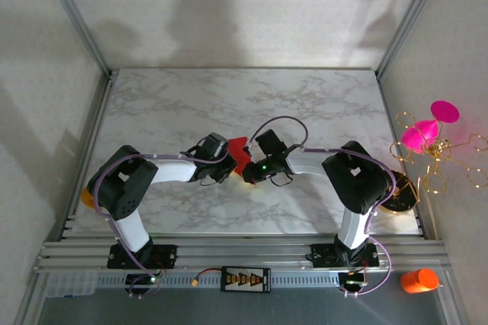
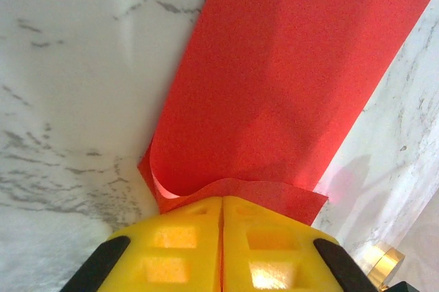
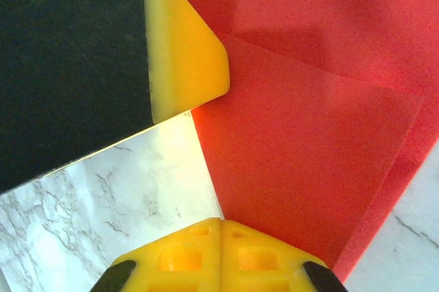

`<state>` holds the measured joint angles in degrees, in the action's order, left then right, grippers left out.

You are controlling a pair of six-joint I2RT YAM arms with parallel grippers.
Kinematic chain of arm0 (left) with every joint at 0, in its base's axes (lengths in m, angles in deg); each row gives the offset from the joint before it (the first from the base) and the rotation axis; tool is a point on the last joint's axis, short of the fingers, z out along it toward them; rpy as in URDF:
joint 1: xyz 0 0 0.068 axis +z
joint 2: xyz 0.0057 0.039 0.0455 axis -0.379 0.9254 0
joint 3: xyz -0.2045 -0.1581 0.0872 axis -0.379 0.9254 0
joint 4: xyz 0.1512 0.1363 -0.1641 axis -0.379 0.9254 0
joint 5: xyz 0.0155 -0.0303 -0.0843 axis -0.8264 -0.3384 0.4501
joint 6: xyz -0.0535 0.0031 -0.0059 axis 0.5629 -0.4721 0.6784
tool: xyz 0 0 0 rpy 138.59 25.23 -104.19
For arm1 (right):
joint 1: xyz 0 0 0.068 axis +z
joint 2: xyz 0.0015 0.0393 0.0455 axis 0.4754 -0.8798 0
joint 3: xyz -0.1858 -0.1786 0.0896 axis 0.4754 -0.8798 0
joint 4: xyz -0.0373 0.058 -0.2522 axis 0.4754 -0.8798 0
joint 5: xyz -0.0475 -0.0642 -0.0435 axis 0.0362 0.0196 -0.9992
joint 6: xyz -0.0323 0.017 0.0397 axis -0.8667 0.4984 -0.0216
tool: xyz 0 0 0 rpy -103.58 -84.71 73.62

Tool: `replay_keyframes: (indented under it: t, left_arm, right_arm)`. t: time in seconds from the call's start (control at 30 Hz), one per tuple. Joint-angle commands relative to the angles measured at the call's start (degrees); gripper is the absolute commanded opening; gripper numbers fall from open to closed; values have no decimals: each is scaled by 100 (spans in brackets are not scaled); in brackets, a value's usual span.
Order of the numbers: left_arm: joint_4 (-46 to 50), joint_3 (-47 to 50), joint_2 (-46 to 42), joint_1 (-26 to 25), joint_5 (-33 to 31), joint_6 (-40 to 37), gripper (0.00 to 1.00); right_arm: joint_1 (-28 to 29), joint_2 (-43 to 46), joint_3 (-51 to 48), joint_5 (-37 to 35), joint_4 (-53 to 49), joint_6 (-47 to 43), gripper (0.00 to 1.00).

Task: Fold a paper plane with a square sheet of paper (pick it up from the middle)
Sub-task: Third fold the triangle at the center of the table.

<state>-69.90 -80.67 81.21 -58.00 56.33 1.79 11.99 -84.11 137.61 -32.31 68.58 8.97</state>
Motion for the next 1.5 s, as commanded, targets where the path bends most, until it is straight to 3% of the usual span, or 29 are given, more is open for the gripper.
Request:
replay_keyframes:
  t: [0.0, 0.67, 0.97, 1.47]
  left_arm:
    - [354, 30, 231, -65, -149, -34, 9]
    - [557, -78, 276, -5, -215, -174, 9]
    - [576, -290, 329, -13, -83, -384, 10]
    - [493, -412, 272, -31, 6, -473, 11]
  right_arm:
    - [-30, -161, -148, -162, -166, -28, 0]
    - [-276, 601, -904, 191, -619, -329, 1]
    - [-347, 1020, -389, 378, 145, -186, 2]
    - [-268, 95, -129, 47, 93, -54, 2]
